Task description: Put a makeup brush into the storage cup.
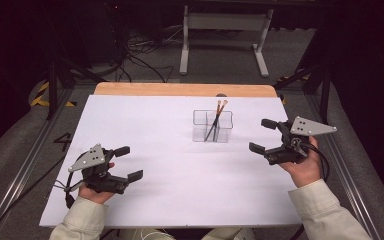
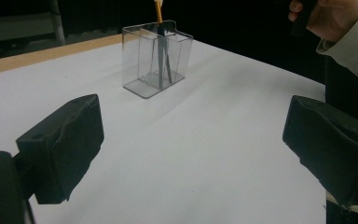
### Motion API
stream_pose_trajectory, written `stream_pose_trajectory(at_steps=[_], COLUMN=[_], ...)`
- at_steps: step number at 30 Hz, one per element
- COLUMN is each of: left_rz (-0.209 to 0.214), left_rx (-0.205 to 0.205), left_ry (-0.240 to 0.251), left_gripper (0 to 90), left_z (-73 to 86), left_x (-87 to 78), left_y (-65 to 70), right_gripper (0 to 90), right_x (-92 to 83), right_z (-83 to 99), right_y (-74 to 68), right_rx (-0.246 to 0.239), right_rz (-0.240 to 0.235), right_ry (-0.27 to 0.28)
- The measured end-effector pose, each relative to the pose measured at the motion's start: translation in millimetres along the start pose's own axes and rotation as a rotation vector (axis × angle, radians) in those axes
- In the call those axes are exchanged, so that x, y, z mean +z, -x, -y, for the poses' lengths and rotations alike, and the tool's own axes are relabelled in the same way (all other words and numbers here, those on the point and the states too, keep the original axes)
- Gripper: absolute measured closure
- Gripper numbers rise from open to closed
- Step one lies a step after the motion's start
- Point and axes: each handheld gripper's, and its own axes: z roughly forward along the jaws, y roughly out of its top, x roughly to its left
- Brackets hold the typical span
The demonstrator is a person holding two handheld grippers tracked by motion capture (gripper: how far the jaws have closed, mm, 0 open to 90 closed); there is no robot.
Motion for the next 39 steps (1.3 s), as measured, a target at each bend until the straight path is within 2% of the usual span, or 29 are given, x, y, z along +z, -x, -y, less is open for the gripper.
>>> stream_pose_trajectory(at_steps=[4,13,22,28,30,34,39], left_rz=[-0.003,-0.013,-0.026,-0.037,-0.046,-0.056,-0.067], left_rx=[0.0,-0.006,-0.017,-0.02,-0.02,-0.03,-0.046], left_ry=[0.004,0.018,0.029,0.037,0.039,0.045,0.074], left_gripper=[5.7,5.5,5.5,5.4,5.2,4.9,4.5], left_z=[1.2,6.9,12.0,15.8,18.4,20.7,25.1], left_x=[-0.7,-3.2,-7.4,-9.9,-10.3,-10.9,-14.0], left_y=[-0.4,-3.8,-4.7,-4.3,-5.6,-6.9,-8.3], right_gripper=[4.0,3.3,2.3,0.7,0.4,0.2,0.1], right_x=[-2.1,-2.5,3.4,9.8,12.9,15.9,15.7], right_z=[12.4,36.2,53.4,63.4,69.3,76.1,85.5], right_y=[-2.5,-4.8,-7.1,-8.4,-9.5,-11.9,-16.4], right_rx=[-0.002,0.024,0.036,0.056,0.069,0.067,0.062], right_rz=[0.005,0.012,0.023,0.001,-0.01,-0.015,-0.017], right_ry=[0.01,-0.017,-0.057,-0.096,-0.097,-0.107,-0.076])
